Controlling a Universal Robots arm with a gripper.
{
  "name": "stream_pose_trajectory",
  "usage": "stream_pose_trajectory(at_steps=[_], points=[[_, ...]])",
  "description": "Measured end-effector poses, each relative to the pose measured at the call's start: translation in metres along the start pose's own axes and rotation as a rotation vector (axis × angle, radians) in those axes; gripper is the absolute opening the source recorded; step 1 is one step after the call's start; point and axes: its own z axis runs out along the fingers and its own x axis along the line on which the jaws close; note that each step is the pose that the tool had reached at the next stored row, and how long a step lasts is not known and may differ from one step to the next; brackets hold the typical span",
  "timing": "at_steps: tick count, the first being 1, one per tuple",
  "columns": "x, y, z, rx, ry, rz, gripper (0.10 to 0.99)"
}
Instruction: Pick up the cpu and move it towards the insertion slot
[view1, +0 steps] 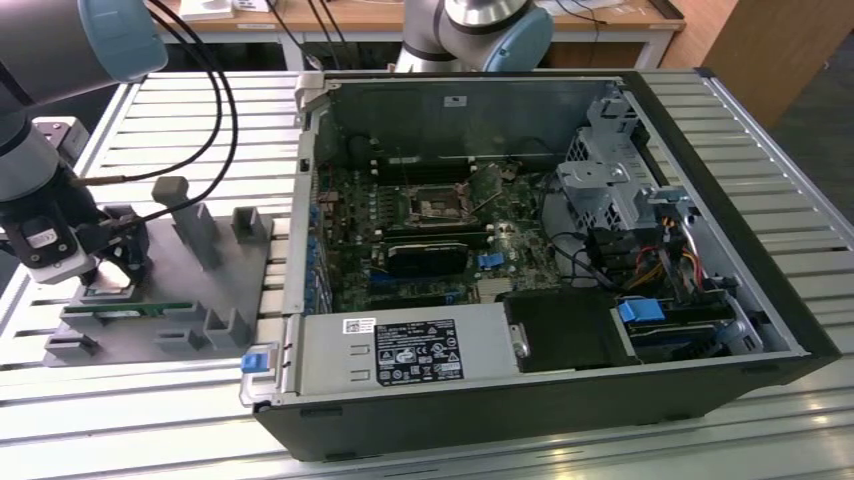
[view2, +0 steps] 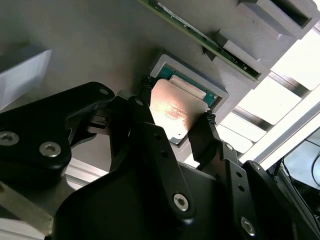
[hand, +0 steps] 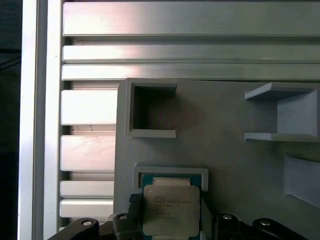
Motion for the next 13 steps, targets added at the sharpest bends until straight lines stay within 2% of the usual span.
stream_pose_trajectory(at_steps=[5,13], points=[[0.0,0.0,-0.0009,-0.001,-0.0001,0.0,0.545],[0.0001,0.0004,-0.0112,-0.002,0.0,0.0,0.545]])
